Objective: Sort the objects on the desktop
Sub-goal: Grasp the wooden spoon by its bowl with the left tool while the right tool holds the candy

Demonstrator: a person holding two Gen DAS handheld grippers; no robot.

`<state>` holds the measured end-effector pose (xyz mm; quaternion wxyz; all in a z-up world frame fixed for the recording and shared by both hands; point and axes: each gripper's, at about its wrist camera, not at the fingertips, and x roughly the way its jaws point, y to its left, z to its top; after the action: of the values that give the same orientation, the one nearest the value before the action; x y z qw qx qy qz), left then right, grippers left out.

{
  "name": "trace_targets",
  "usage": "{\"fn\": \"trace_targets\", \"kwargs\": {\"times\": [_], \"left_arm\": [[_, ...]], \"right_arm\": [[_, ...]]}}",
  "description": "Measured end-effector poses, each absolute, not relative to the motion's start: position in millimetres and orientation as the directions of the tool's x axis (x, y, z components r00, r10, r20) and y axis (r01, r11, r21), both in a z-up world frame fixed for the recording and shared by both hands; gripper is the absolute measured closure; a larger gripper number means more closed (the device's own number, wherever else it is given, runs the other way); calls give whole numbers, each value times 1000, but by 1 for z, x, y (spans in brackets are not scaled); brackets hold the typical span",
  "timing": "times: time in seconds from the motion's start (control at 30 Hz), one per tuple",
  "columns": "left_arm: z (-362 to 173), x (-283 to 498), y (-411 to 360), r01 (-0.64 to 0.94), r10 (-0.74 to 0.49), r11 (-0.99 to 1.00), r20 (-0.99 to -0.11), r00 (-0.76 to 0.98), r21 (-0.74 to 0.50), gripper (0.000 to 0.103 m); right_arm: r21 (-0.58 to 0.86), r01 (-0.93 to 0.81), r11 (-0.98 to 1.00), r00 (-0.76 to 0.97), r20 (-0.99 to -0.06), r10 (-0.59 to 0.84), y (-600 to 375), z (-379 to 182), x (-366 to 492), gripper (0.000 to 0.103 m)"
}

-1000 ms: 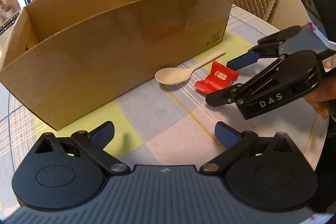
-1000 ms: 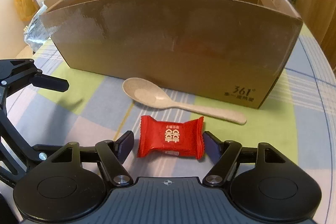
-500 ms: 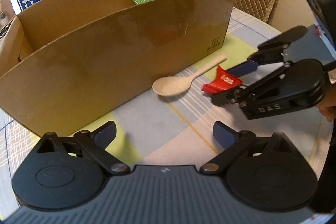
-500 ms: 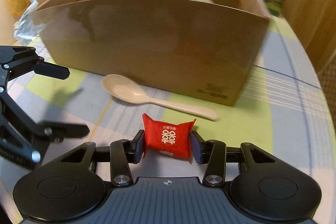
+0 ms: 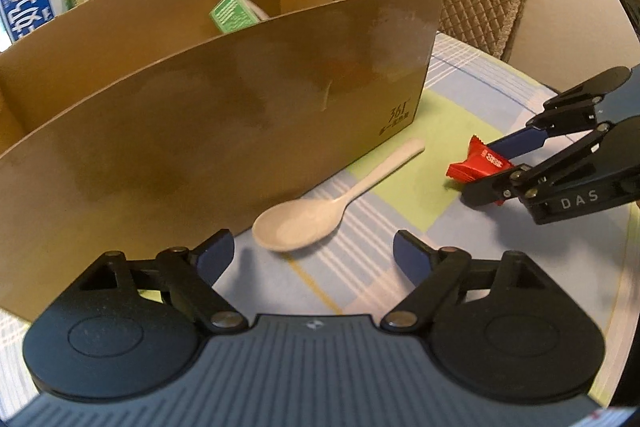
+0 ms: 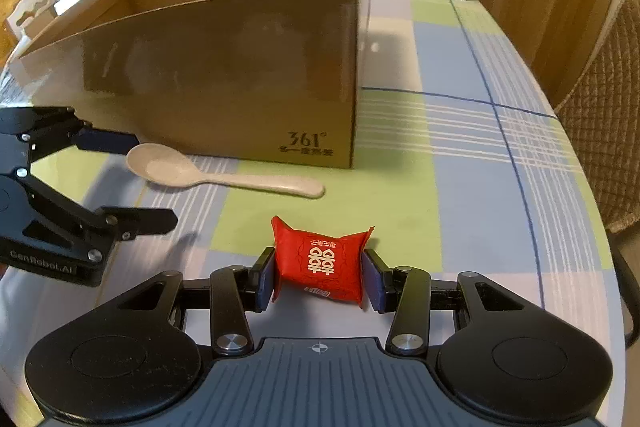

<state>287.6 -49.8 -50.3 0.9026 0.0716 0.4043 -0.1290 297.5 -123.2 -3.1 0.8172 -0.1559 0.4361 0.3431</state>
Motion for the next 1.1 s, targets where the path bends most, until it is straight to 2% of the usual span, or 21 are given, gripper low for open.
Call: {"fn": "trace_targets", "kwargs": {"times": [0.13, 0.27, 0.37, 0.57, 0.63, 0.73, 0.8, 0.9, 0.97, 1.1], "left_arm": [[-52, 292, -54, 313, -203, 950, -750, 630, 6, 25], [-51, 283, -62, 367, -248, 930, -781, 574, -25, 37], [-47, 271, -67, 399, -280, 916, -787, 549, -48, 37], [-48, 274, -72, 382, -244, 924, -790, 562, -14, 38], [-48, 281, -72, 361, -235, 932, -789, 567, -18, 42], [-50, 292, -73, 330, -194, 944, -793, 578, 9, 59], [-52, 294, -73, 319, -184, 948, -800, 571, 9, 75], [-52, 291, -73, 308, -183, 951, -817, 547, -8, 89], [-50, 284, -73, 291, -176, 957, -833, 524, -19, 95], [-43, 265, -66, 198, -152, 978, -869, 471, -63, 96]], "right_arm": [[41, -682, 731, 398, -818, 417, -126, -1, 301, 61], [36, -669, 742, 407, -818, 406, -128, 3, 304, 61], [41, -663, 748, 407, -818, 406, -130, 5, 306, 61], [56, -655, 754, 402, -818, 410, -133, 8, 307, 61], [58, -655, 753, 397, -822, 409, -133, 7, 307, 61], [59, -659, 750, 392, -824, 409, -132, 7, 306, 61], [63, -662, 747, 387, -825, 412, -132, 7, 304, 61], [74, -664, 744, 378, -825, 419, -132, 8, 298, 61], [88, -665, 742, 368, -826, 428, -133, 10, 292, 61], [114, -666, 737, 345, -829, 440, -137, 12, 276, 61]]}}
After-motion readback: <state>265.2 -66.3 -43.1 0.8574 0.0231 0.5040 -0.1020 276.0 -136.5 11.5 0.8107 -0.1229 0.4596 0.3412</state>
